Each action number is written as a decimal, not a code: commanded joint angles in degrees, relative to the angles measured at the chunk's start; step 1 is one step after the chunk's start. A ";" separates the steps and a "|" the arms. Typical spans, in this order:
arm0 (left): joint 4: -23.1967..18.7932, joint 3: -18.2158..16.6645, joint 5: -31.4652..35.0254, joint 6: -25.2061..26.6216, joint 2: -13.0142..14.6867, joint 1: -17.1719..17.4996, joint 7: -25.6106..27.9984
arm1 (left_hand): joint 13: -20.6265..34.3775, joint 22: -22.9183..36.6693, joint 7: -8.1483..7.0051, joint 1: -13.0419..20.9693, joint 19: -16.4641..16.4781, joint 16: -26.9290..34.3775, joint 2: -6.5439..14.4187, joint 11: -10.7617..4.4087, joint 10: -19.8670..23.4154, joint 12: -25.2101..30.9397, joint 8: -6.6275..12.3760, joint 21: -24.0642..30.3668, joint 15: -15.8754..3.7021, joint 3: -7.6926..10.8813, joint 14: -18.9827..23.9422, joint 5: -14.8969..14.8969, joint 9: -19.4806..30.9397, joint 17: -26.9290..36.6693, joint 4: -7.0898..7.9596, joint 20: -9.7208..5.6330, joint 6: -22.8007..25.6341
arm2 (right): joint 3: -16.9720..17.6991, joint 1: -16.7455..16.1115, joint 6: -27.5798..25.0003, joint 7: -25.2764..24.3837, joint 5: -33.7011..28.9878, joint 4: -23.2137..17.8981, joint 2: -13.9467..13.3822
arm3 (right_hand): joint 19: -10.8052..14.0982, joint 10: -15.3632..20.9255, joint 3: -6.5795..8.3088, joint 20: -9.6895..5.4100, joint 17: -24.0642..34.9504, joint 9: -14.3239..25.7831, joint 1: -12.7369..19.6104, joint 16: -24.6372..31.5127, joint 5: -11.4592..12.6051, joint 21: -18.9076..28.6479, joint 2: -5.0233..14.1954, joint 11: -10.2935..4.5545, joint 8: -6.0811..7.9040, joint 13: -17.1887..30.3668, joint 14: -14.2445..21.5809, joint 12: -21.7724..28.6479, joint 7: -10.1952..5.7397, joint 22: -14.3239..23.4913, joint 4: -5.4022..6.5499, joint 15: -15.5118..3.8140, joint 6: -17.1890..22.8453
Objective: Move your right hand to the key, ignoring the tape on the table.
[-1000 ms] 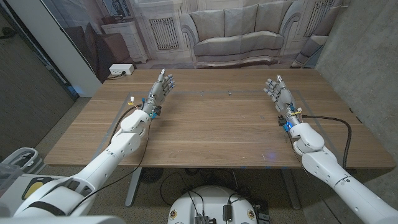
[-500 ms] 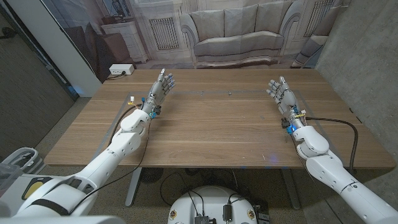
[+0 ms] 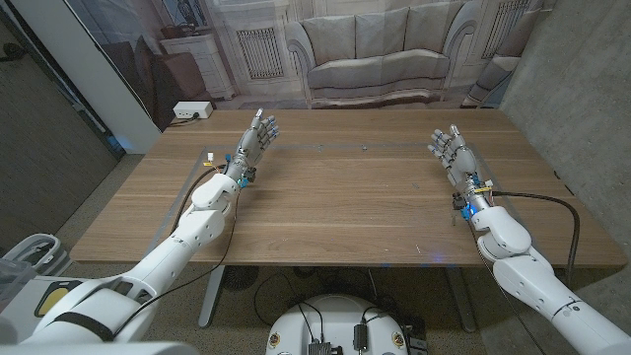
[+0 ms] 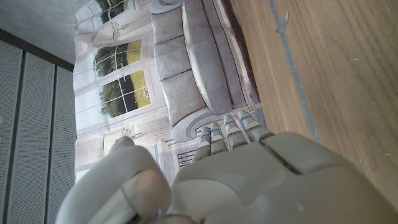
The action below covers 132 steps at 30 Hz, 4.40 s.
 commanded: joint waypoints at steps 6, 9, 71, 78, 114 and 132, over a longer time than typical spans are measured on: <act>0.79 -0.17 -0.72 -0.95 -0.70 -0.16 -1.31 | 0.20 0.32 -0.09 0.32 -0.11 -0.10 -0.38 0.28 0.39 0.02 -0.10 -0.24 0.11 -0.61 0.31 -0.13 0.14 0.14 -0.23 -2.73 0.41 | 3.05 -5.89 1.89 -1.07 0.11 -2.79 -0.70 | 0.61 0.64 -0.17 -0.72 0.23 0.28 0.05 0.40 -0.15 0.42 0.22 0.13 0.20 0.06 0.64 0.19 -0.12 0.12 -0.36 0.10 0.59; 0.74 -0.13 -0.67 -0.89 -0.75 -0.17 -1.19 | 0.20 0.32 -0.05 0.37 -0.01 -0.12 -0.45 0.52 0.41 -0.01 -0.13 -0.23 0.19 -0.68 0.33 -0.17 0.14 0.15 -0.27 -3.09 0.45 | 3.41 -6.33 1.79 -1.28 0.07 -3.04 -0.76 | 0.65 0.71 -0.18 -0.72 0.23 0.29 0.04 0.40 -0.15 0.43 0.22 0.12 0.19 0.06 0.66 0.21 -0.13 0.12 -0.37 0.11 0.60; -0.69 0.05 -0.42 1.38 0.37 -0.72 -0.84 | 0.23 0.34 0.30 1.46 -0.19 -0.24 0.14 0.66 0.77 -0.23 -0.40 -0.49 0.40 -0.88 0.40 -0.63 0.19 0.19 -0.65 -2.79 0.97 | 10.27 -19.18 0.16 -6.99 -6.46 -13.97 0.10 | 1.30 1.39 -0.40 -0.62 0.24 0.30 -0.11 0.36 -0.19 0.43 0.26 -0.11 0.13 0.08 1.36 0.16 -0.56 0.13 -0.63 -0.09 0.90; -0.99 0.21 -0.22 1.71 0.45 -0.85 -0.66 | 0.23 0.34 0.30 1.57 -0.09 -0.20 0.20 0.52 0.83 -0.24 -0.42 -0.46 0.23 -0.91 0.55 -0.68 0.19 0.19 -0.69 -2.82 1.03 | 11.05 -20.20 0.05 -8.25 -8.52 -14.50 0.40 | 1.38 1.44 -0.44 -0.62 0.24 0.30 -0.16 0.38 -0.20 0.43 0.24 -0.23 0.13 0.08 1.49 0.15 -0.65 0.13 -0.64 -0.23 0.94; -5.31 -0.22 0.02 4.20 2.52 0.52 1.96 | 0.24 0.36 0.13 1.97 0.15 -0.21 0.52 0.41 1.12 -0.32 -0.48 -0.44 0.25 -1.10 0.83 -1.00 0.19 0.20 -0.77 -2.61 1.49 | 13.98 -21.90 -4.60 -15.17 -22.58 -17.13 0.90 | 1.79 2.01 -0.74 -0.61 0.22 0.31 -0.28 0.43 -0.14 0.43 -0.11 -0.78 0.18 0.09 2.07 0.22 -1.42 0.11 -0.88 -0.73 1.28; -8.50 -0.92 -0.15 4.73 3.61 2.59 3.93 | 0.24 0.37 0.15 2.25 -0.12 -0.37 0.83 0.62 0.77 -0.52 -0.84 -0.57 0.29 -1.11 0.48 -1.20 0.19 0.21 -0.82 -2.46 0.77 | 16.26 -23.86 -9.37 -18.72 -30.83 -20.38 1.33 | 2.98 2.75 -0.99 -0.95 0.17 0.31 -0.14 0.54 0.06 0.68 -0.62 -1.44 0.30 0.09 2.96 0.36 -1.93 0.05 -1.26 -1.13 1.87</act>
